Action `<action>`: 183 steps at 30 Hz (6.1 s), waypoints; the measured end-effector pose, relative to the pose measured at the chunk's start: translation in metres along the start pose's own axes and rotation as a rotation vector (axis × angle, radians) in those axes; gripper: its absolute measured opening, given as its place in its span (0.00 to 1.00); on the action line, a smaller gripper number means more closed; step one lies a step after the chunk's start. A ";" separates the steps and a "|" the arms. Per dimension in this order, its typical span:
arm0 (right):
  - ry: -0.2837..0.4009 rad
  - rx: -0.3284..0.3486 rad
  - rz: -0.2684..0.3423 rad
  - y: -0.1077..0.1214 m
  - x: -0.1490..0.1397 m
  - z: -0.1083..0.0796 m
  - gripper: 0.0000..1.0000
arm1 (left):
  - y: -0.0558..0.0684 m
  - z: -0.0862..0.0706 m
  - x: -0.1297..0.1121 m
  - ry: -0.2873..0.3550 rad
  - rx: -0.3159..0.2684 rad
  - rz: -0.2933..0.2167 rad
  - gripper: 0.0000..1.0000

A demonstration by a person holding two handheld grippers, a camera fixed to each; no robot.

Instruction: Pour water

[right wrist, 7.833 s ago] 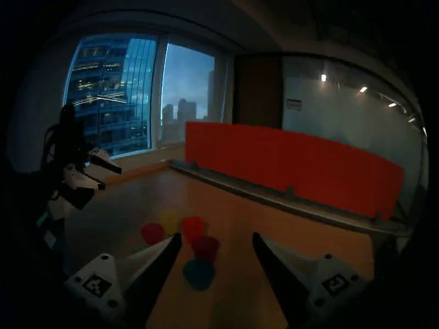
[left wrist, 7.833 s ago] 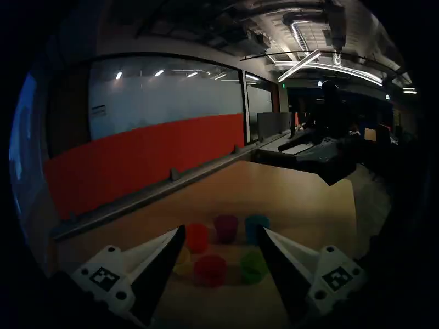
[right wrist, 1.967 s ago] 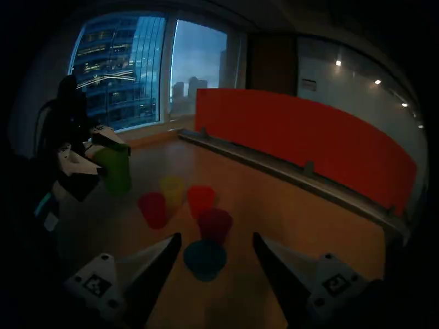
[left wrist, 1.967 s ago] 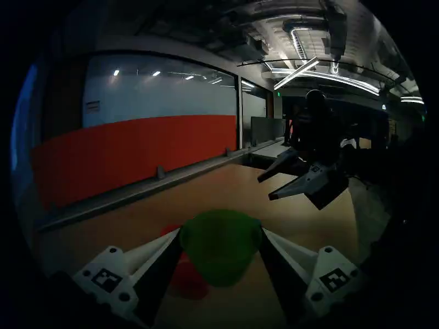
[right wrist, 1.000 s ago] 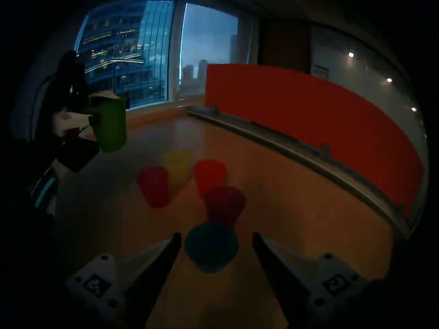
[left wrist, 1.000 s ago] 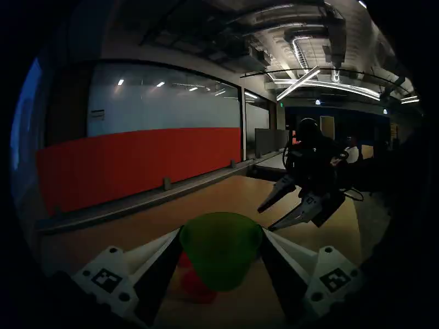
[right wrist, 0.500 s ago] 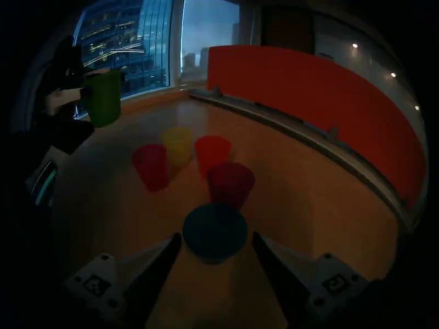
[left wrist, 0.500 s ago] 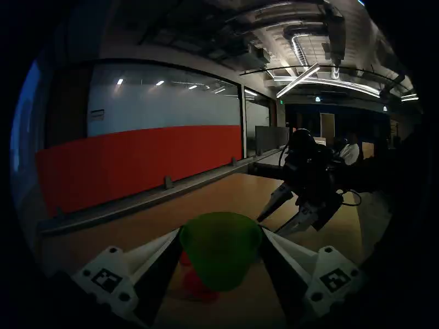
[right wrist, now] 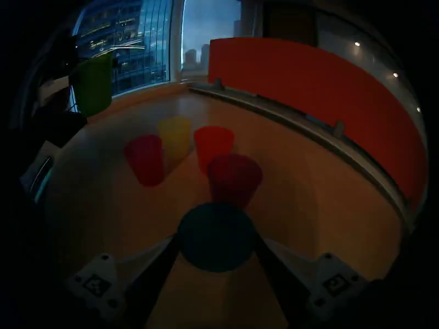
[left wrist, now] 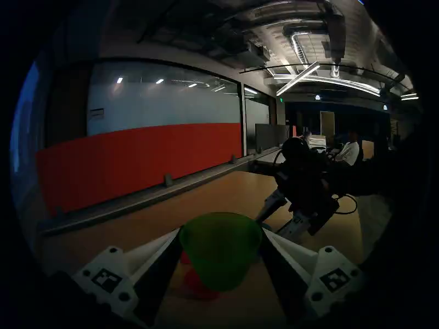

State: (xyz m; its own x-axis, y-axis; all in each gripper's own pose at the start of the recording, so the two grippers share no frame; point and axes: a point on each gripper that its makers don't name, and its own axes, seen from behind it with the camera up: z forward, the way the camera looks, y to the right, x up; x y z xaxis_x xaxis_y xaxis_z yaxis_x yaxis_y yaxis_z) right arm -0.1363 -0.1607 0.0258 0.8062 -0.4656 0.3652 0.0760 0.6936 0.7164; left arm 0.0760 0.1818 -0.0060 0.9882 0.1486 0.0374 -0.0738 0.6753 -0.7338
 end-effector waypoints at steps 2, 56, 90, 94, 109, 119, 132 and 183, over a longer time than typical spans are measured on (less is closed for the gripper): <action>0.001 -0.002 -0.002 0.000 0.000 0.003 0.95 | 0.000 0.000 0.000 -0.001 0.000 0.000 0.90; 0.447 -0.071 0.027 0.002 0.144 -0.088 0.92 | 0.021 0.002 0.000 0.027 -0.025 -0.032 0.90; 0.606 -0.082 -0.018 -0.003 0.211 -0.127 0.91 | 0.029 0.009 0.002 0.040 -0.046 -0.022 0.90; 0.612 -0.081 -0.029 -0.004 0.214 -0.130 0.91 | 0.030 0.010 0.002 0.041 -0.050 -0.023 0.90; 0.619 -0.064 -0.082 -0.013 0.228 -0.138 0.91 | 0.032 0.013 0.004 0.045 -0.059 -0.018 0.90; 0.608 -0.078 -0.180 -0.019 0.234 -0.141 0.91 | 0.040 0.018 0.007 0.044 -0.077 -0.010 0.90; 0.608 -0.115 -0.322 -0.025 0.249 -0.150 0.91 | 0.048 0.023 0.010 0.045 -0.092 0.006 0.90; 0.566 -0.262 -0.852 -0.050 0.303 -0.146 0.91 | 0.069 0.024 0.020 0.074 -0.137 -0.001 0.89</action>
State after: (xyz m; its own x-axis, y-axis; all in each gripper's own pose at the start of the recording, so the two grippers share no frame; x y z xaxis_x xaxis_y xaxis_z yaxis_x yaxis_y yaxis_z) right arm 0.1898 -0.2566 0.0141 0.5775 -0.5776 -0.5769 0.8160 0.3865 0.4299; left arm 0.0878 0.2485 -0.0395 0.9958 0.0913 -0.0084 -0.0591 0.5694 -0.8199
